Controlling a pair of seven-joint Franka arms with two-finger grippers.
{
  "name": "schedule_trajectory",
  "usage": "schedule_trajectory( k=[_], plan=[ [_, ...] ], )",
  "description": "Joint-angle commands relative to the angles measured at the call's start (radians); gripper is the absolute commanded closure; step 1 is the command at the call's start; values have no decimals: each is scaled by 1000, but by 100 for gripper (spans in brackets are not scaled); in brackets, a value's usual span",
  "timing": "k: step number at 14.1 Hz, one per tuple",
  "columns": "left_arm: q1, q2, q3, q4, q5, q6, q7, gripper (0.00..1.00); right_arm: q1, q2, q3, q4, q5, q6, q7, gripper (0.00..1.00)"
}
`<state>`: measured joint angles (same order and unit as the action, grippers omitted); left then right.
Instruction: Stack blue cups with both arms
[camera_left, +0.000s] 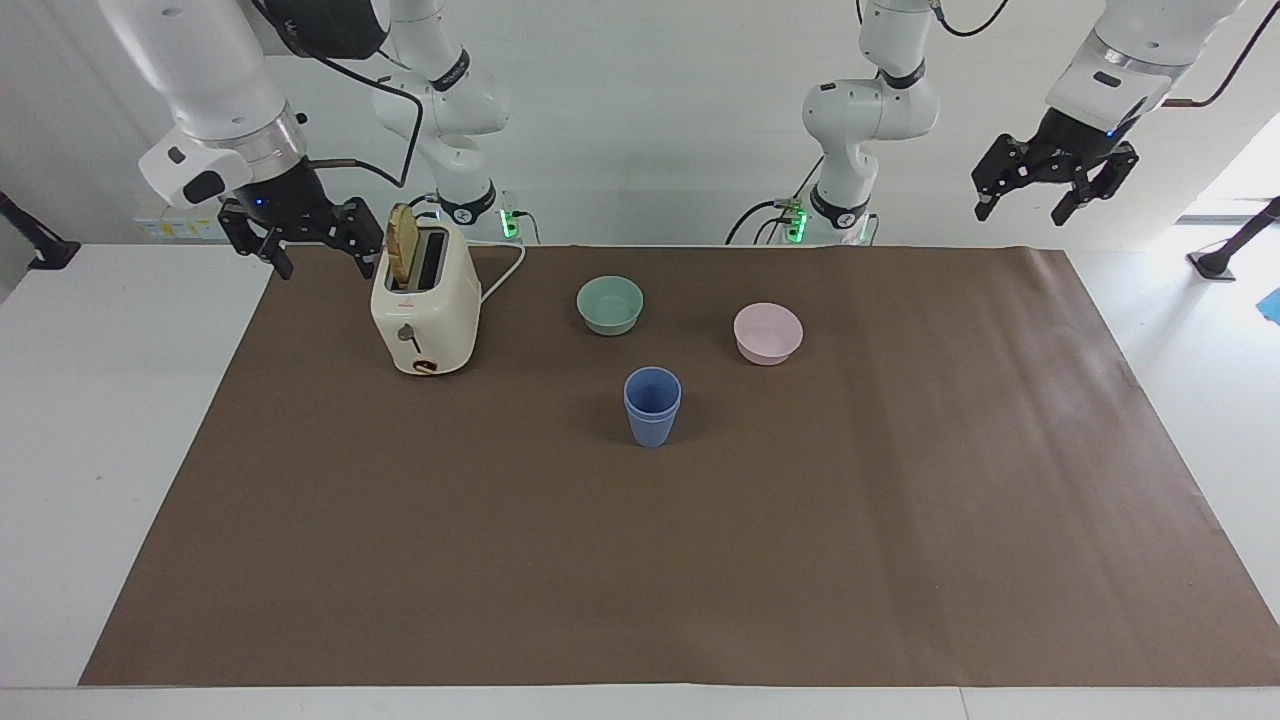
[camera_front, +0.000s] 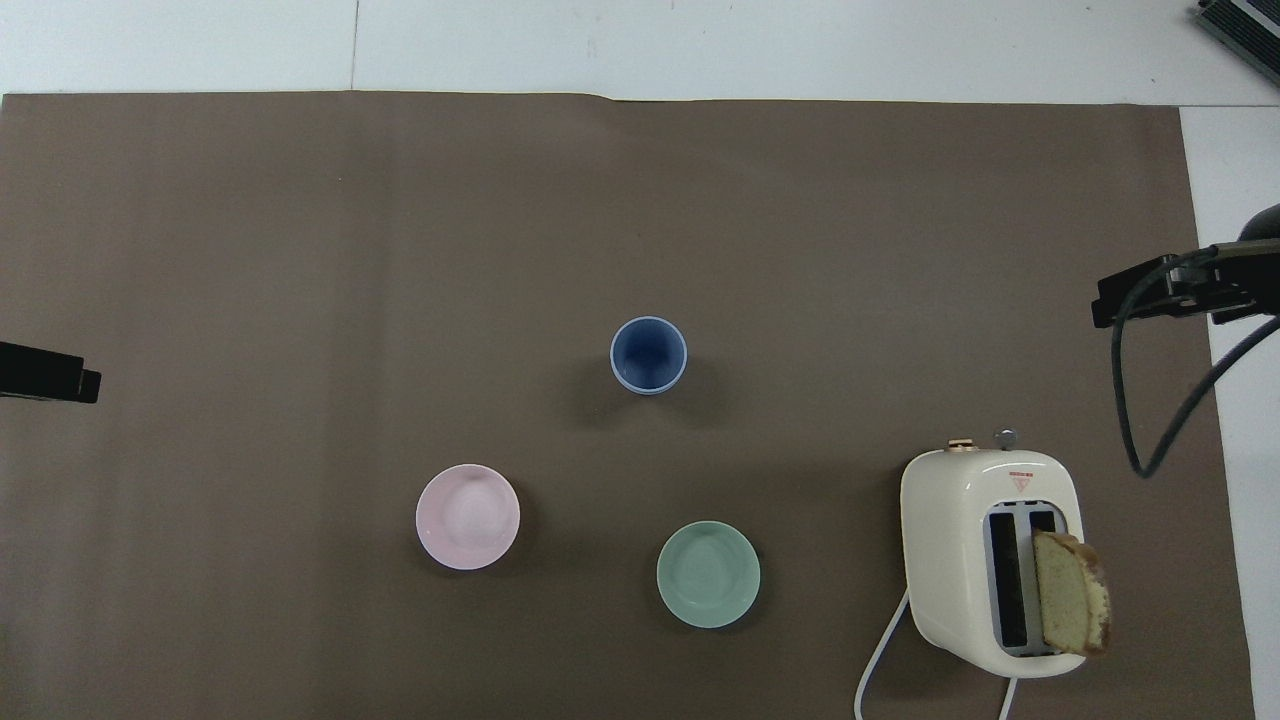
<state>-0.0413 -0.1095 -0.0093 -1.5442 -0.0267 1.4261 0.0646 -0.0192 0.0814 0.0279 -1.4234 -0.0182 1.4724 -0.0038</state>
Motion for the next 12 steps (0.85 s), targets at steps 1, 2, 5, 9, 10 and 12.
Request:
schedule_trajectory(
  k=[1, 2, 5, 9, 10, 12],
  plan=[
    [6, -27, -1, -30, -7, 1, -6, 0, -2, -23, 1, -25, 11, 2, 1, 0],
    [6, -27, -1, -28, -7, 1, -6, 0, -2, -23, 1, -25, 12, 2, 1, 0],
    [6, -27, -1, -28, -7, 1, -6, 0, -2, -23, 1, -25, 12, 0, 2, 0],
    [6, -27, -1, -28, -7, 1, -6, 0, -4, -23, 1, -23, 14, -6, -1, 0],
    [6, -27, -1, -28, -7, 1, -6, 0, -2, -23, 3, -25, 12, -6, 1, 0],
    [6, -27, -1, -28, -7, 1, -6, 0, -1, -23, 4, -25, 12, -9, 1, 0]
  ],
)
